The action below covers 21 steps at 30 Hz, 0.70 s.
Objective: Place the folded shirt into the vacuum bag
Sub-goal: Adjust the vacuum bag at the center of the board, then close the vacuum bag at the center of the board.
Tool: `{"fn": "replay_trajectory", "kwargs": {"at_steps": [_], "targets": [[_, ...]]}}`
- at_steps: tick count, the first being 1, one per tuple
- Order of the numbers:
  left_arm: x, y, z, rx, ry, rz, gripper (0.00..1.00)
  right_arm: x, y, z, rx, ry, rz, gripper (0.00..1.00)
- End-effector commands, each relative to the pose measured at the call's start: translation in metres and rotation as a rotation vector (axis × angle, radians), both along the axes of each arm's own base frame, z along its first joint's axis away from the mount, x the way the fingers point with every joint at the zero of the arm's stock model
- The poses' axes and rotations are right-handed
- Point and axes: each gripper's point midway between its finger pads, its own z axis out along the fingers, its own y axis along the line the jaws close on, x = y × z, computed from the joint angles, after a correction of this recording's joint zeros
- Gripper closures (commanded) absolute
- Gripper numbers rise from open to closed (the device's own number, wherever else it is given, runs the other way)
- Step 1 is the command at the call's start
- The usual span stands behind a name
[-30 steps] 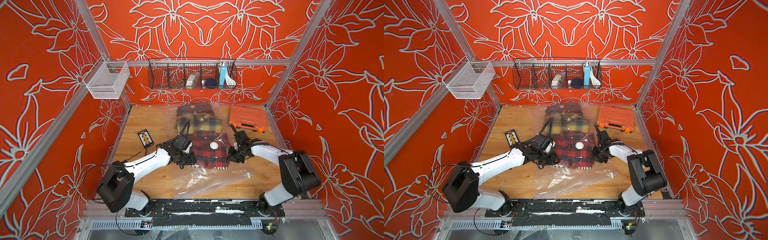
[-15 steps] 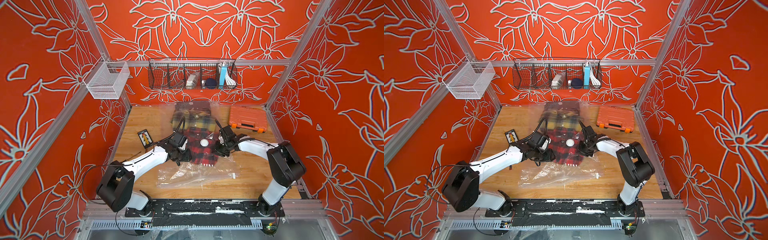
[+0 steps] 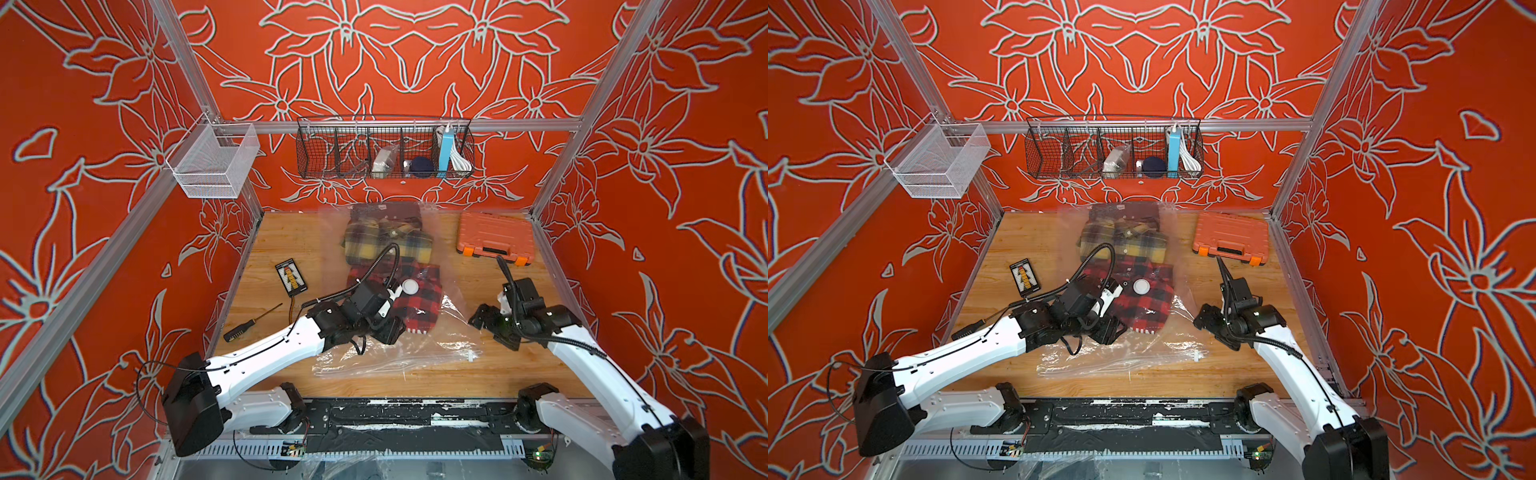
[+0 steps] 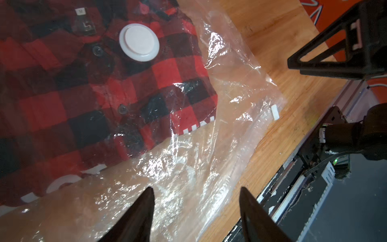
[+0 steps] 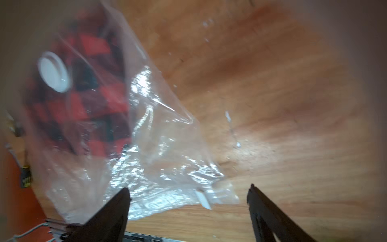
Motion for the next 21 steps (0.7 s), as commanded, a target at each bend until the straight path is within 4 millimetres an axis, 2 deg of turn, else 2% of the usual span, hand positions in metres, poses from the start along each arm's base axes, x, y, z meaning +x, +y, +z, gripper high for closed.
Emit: {"fn": "replay_trajectory", "kwargs": {"at_steps": [1, 3, 6, 12, 21], "targets": [[0.008, -0.016, 0.010, 0.040, -0.129, -0.048, 0.34, -0.014, -0.002, -0.018, 0.047, 0.064, -0.091, 0.09], [0.003, -0.031, 0.012, 0.049, -0.189, -0.104, 0.33, -0.016, 0.008, -0.031, 0.114, 0.082, -0.096, 0.11], [-0.004, -0.045, 0.014, 0.107, -0.306, -0.172, 0.29, -0.016, 0.018, -0.037, 0.181, 0.093, -0.096, 0.17], [0.006, -0.053, 0.012, 0.128, -0.366, -0.143, 0.27, -0.016, 0.023, -0.041, 0.235, 0.071, -0.116, 0.26], [0.002, -0.066, 0.023, 0.067, -0.414, -0.204, 0.26, -0.006, 0.029, -0.043, 0.287, 0.043, -0.138, 0.52]]}}
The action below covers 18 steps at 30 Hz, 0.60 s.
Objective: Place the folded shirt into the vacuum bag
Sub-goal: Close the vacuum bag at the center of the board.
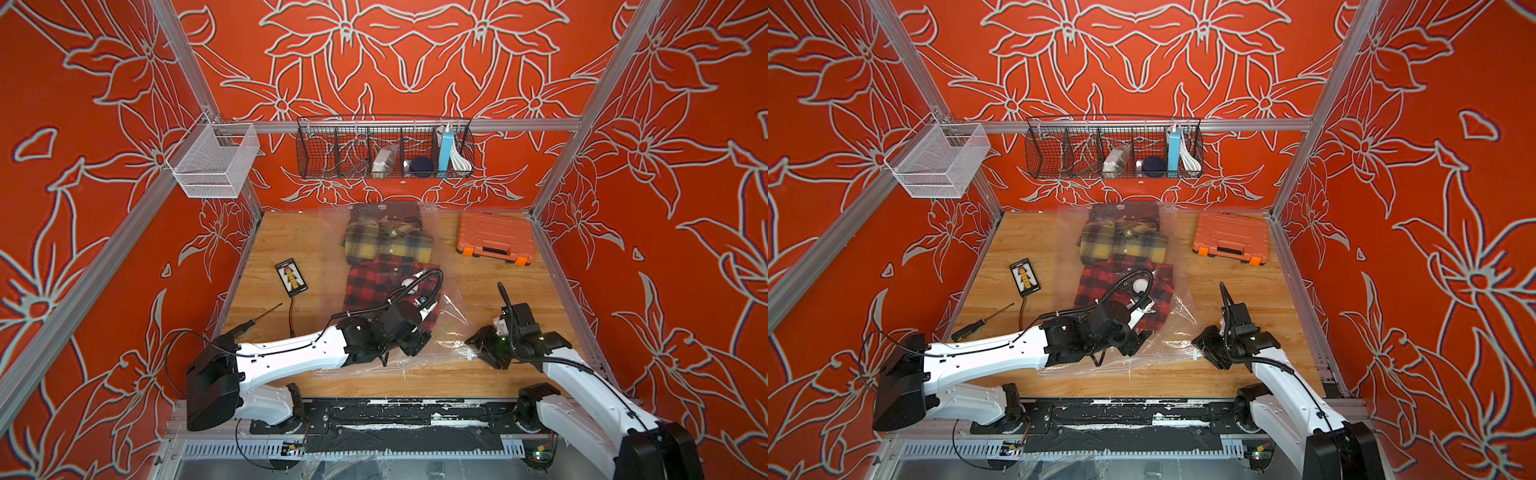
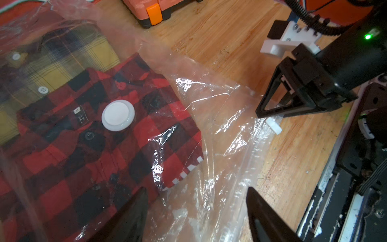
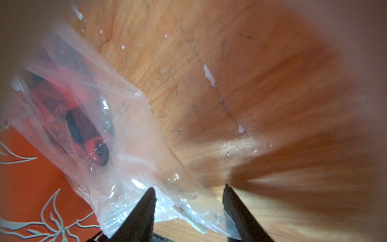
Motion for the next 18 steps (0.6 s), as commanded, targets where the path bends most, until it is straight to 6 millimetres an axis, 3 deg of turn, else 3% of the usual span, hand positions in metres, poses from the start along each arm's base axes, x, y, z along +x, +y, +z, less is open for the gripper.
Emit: {"fn": "replay_trajectory", "kwargs": {"at_steps": [1, 7, 14, 18], "targets": [[-0.004, -0.006, 0.012, -0.022, -0.033, -0.049, 0.26, 0.009, 0.005, 0.007, 0.048, -0.030, -0.031, 0.55], [-0.020, -0.012, 0.015, -0.029, -0.005, -0.120, 0.26, 0.011, 0.005, 0.024, 0.080, -0.071, -0.067, 0.70], [-0.037, -0.021, 0.006, 0.022, -0.022, -0.207, 0.24, 0.023, 0.008, 0.053, 0.119, -0.135, -0.088, 0.96], [-0.044, -0.028, -0.007, 0.096, -0.025, -0.242, 0.22, 0.036, 0.011, 0.071, 0.142, -0.163, -0.093, 1.00]]}}
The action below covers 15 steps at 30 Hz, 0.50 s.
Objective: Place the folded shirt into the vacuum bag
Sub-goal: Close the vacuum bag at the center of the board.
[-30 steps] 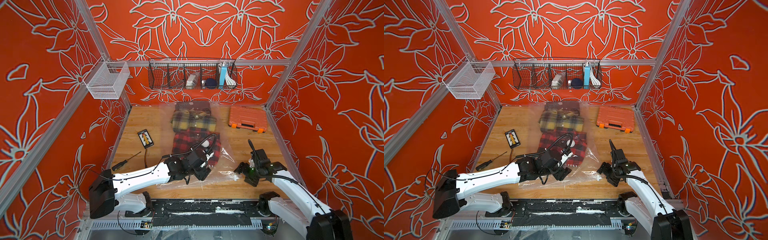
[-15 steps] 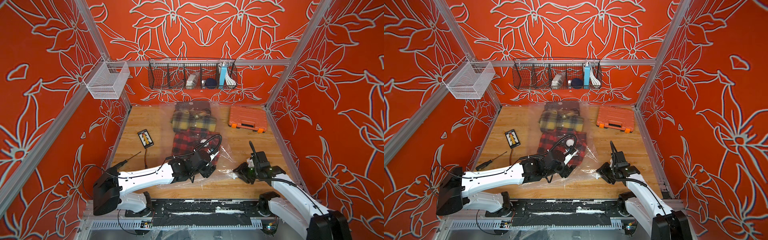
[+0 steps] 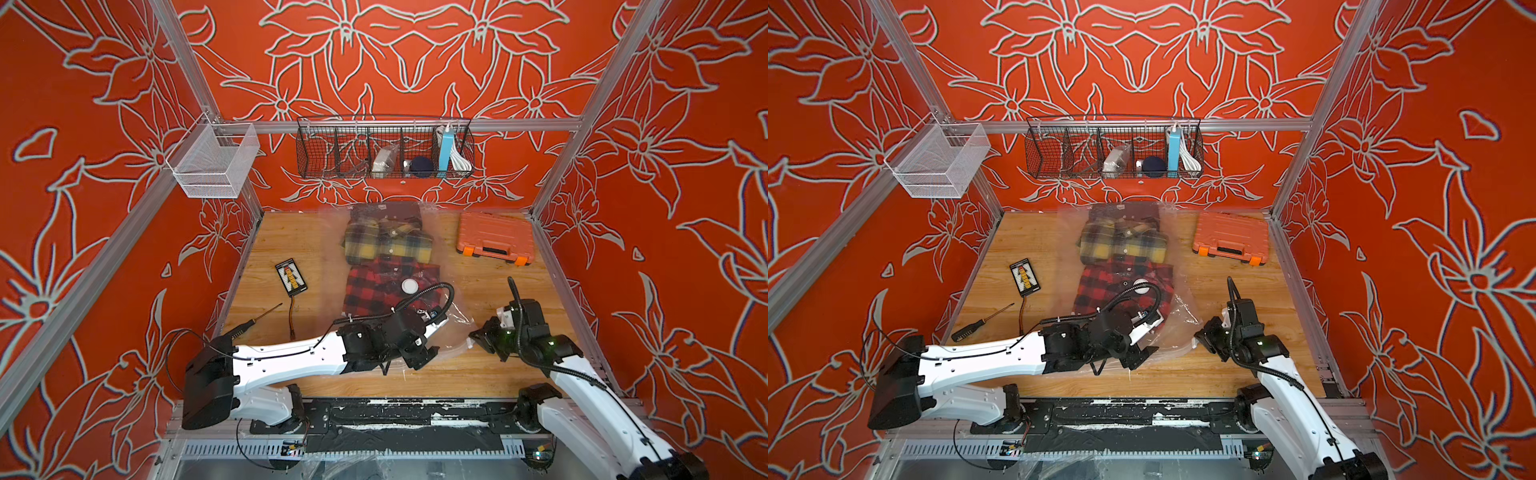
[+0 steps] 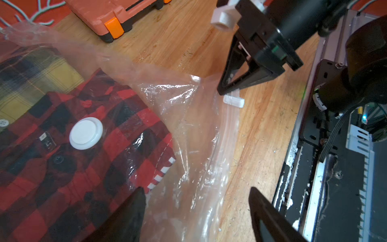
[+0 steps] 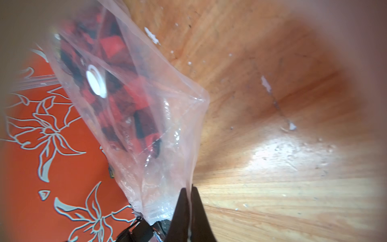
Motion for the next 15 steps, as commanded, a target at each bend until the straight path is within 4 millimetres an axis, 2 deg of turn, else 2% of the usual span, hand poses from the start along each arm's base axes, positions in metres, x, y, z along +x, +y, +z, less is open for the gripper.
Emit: {"fn": "replay_trajectory", "kwargs": {"at_steps": [1, 6, 15], "targets": [[-0.004, -0.006, -0.008, 0.075, -0.029, -0.047, 0.22, 0.018, 0.002, 0.027, 0.039, -0.049, -0.027, 1.00], [-0.002, -0.015, -0.016, 0.116, -0.034, -0.065, 0.21, 0.027, 0.008, 0.050, 0.100, -0.078, -0.038, 1.00], [0.007, -0.034, -0.033, 0.187, -0.045, -0.095, 0.25, 0.034, 0.013, 0.068, 0.177, -0.093, -0.055, 1.00]]}}
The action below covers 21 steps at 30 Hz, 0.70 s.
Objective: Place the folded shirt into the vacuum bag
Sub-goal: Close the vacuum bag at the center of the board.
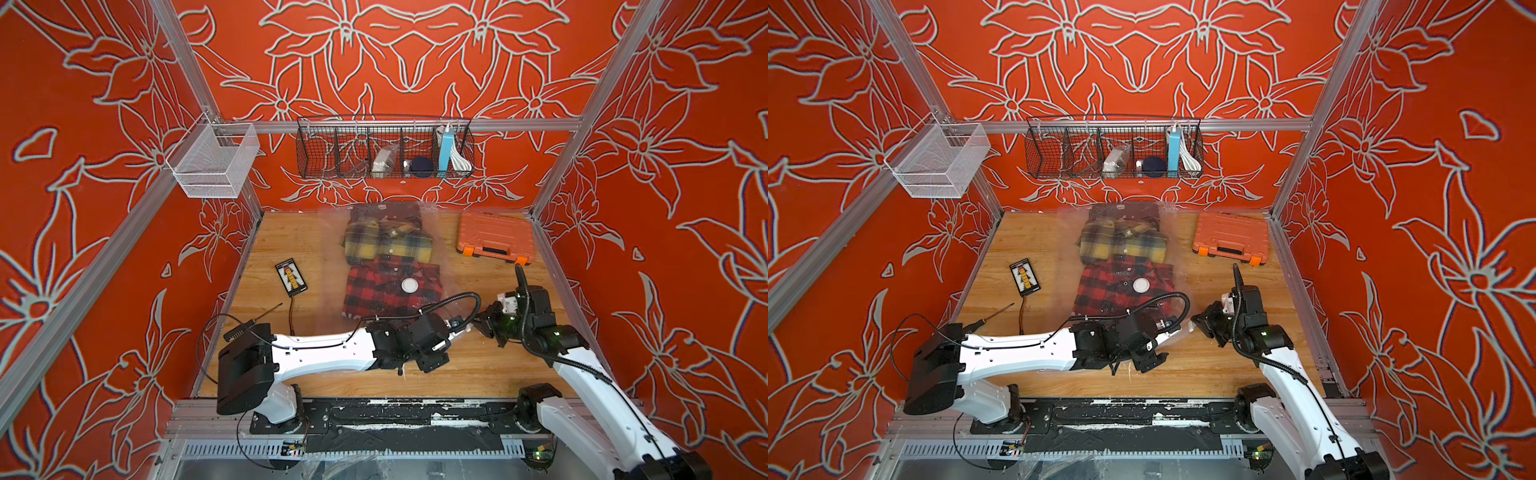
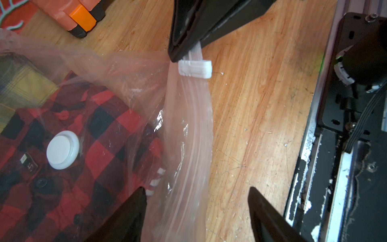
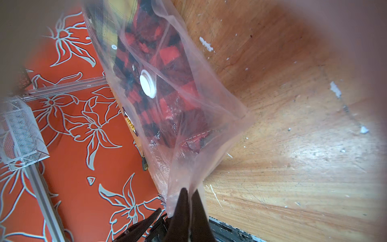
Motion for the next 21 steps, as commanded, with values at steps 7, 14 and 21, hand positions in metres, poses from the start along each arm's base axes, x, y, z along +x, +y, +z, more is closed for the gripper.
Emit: {"fn": "replay_trajectory", "kwargs": {"at_steps": [7, 14, 21], "targets": [[0.021, -0.002, -0.031, 0.145, -0.127, -0.011, 0.32, 0.020, 0.000, 0.037, 0.066, -0.073, -0.029, 1.00], [0.034, -0.003, -0.033, 0.134, -0.178, 0.047, 0.46, 0.024, 0.000, 0.044, 0.091, -0.083, -0.028, 1.00], [0.041, -0.001, -0.038, 0.161, -0.237, 0.042, 0.58, 0.026, 0.000, 0.051, 0.107, -0.096, -0.025, 1.00]]}}
